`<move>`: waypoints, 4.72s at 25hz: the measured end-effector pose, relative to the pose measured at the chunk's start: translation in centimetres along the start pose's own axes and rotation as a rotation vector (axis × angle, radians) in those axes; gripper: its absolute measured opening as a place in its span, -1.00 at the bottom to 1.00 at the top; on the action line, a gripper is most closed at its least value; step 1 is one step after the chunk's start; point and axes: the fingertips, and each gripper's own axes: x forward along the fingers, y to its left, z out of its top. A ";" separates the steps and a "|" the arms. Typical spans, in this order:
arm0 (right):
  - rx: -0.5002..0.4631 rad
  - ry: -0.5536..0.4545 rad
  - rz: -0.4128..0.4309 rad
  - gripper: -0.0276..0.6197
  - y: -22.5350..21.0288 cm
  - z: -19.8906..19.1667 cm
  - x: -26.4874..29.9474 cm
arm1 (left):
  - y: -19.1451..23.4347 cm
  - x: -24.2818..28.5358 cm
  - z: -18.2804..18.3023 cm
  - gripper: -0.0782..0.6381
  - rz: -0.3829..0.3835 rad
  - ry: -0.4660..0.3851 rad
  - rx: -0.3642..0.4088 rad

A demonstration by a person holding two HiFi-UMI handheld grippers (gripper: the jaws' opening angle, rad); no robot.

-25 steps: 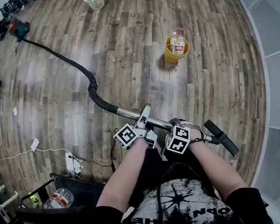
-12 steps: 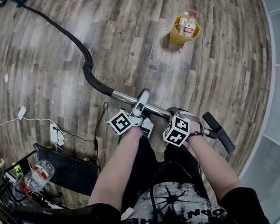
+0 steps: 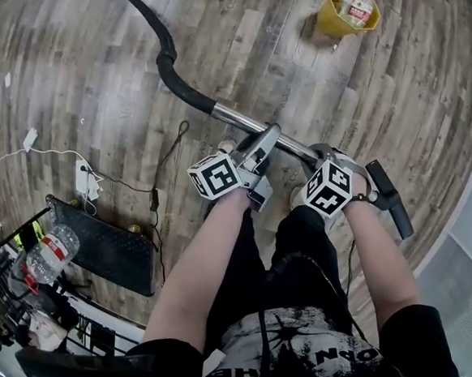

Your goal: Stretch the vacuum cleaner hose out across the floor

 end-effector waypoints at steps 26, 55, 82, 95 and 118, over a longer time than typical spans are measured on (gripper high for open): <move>0.105 0.015 -0.115 -0.72 -11.1 -25.5 39.2 | 22.9 11.4 -10.8 -0.78 -0.038 0.658 0.955; 0.005 0.115 0.002 -0.66 -9.7 -29.1 48.9 | 23.3 5.2 -14.0 -0.78 0.138 0.628 1.039; 0.155 -0.137 -0.072 -0.59 -11.6 -21.1 41.5 | 22.8 6.1 -12.5 -0.78 0.089 0.655 1.074; 0.447 -0.636 0.118 -0.90 -13.1 -4.3 34.5 | 22.1 7.2 -5.2 -0.78 0.014 0.675 1.165; 0.164 -0.978 0.336 -0.89 -2.8 34.1 -24.5 | -17.3 -18.2 18.9 -0.78 0.202 0.063 1.001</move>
